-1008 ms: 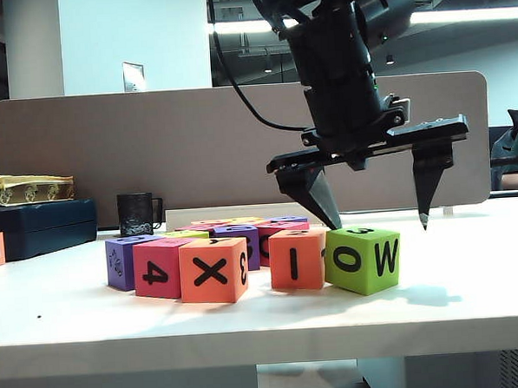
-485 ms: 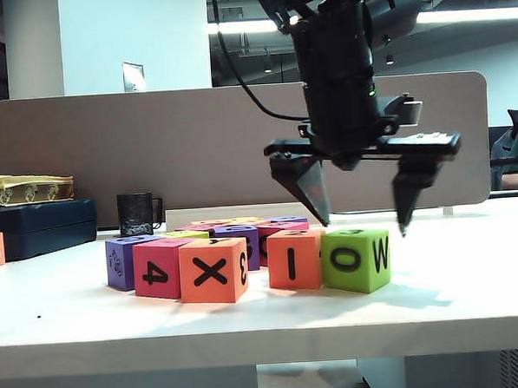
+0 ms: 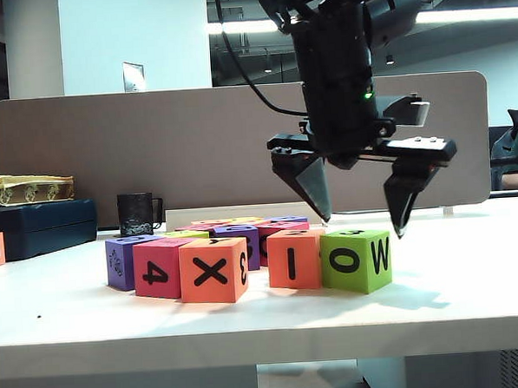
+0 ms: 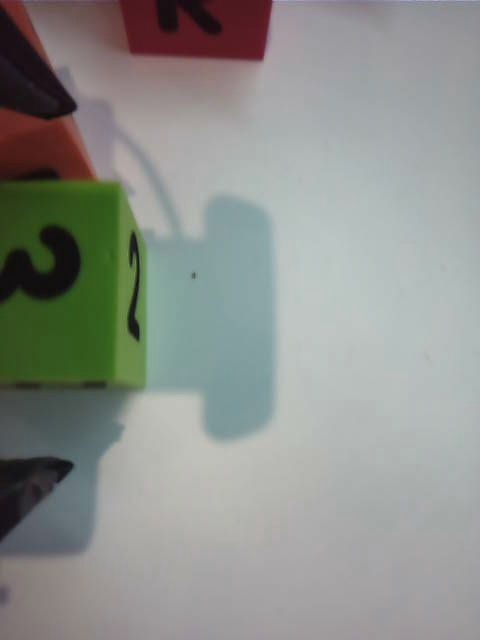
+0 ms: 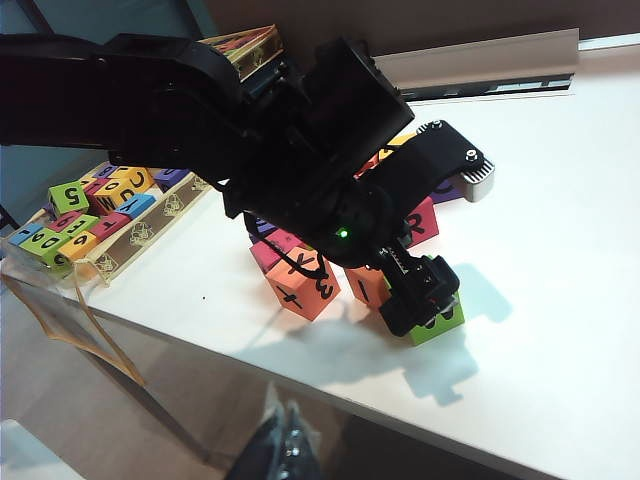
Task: Select the appropriate blocks from the scattered letter blocks on the table and arrange them in a row to spell out "23".
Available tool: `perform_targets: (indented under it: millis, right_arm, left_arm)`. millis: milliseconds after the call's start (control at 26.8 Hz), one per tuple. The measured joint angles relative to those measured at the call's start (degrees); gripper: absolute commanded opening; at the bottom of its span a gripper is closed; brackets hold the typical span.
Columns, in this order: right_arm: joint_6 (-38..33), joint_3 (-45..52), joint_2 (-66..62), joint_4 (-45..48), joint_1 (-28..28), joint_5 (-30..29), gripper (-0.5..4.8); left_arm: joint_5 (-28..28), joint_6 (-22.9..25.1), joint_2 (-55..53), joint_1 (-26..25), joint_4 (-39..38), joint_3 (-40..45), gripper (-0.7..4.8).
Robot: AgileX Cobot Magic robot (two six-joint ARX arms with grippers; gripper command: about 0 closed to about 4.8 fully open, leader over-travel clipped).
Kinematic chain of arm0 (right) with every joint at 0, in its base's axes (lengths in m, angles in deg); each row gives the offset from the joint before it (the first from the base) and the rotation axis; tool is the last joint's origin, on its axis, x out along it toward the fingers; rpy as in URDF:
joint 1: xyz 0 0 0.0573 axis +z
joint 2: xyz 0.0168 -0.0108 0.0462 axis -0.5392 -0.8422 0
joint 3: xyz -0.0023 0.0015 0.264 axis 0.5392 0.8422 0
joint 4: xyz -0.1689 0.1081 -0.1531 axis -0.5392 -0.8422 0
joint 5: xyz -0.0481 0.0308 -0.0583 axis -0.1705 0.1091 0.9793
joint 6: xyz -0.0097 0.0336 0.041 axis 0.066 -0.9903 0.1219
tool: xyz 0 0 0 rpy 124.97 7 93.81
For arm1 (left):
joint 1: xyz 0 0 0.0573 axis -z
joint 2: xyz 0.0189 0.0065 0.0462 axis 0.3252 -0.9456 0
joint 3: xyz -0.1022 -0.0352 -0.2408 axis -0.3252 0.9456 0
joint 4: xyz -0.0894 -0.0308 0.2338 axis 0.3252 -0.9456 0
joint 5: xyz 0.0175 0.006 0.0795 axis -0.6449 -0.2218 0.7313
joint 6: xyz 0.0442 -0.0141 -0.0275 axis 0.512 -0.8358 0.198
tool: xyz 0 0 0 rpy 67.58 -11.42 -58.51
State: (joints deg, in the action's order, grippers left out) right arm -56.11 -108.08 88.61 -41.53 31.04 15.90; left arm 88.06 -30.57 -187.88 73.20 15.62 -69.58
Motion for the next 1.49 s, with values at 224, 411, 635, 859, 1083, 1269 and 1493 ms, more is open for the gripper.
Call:
perform_targets:
  millis: [224, 411, 635, 859, 1083, 1269, 1493]
  right_arm:
    - [0.0, 0.0, 0.0, 0.0, 0.0, 0.0, -0.01]
    - [0.0, 0.0, 0.0, 0.0, 0.0, 0.0, -0.01]
    - [0.0, 0.0, 0.0, 0.0, 0.0, 0.0, -0.01]
    - [0.0, 0.0, 0.0, 0.0, 0.0, 0.0, -0.01]
    - [0.0, 0.0, 0.0, 0.0, 0.0, 0.0, -0.01]
    - [0.0, 0.0, 0.0, 0.0, 0.0, 0.0, -0.01]
    - [0.0, 0.0, 0.0, 0.0, 0.0, 0.0, -0.01]
  left_arm:
    - [-3.2, 1.3, 1.3, 2.6, 2.0, 0.0, 2.89]
    - [-3.4, 2.8, 2.7, 4.3, 2.3, 0.0, 0.19]
    - [-6.0, 2.8, 1.9, 4.5, 1.0, 0.0, 0.14]
    - [-7.0, 2.8, 0.0, 4.4, 1.4, 0.1, 0.14]
    - [-4.0, 2.8, -0.8, 4.4, 3.7, 0.0, 0.14]
    - [-1.9, 2.5, -1.9, 4.1, 4.0, 0.0, 0.14]
    - [4.0, 0.7, -1.9, 3.7, 6.3, 0.0, 0.13]
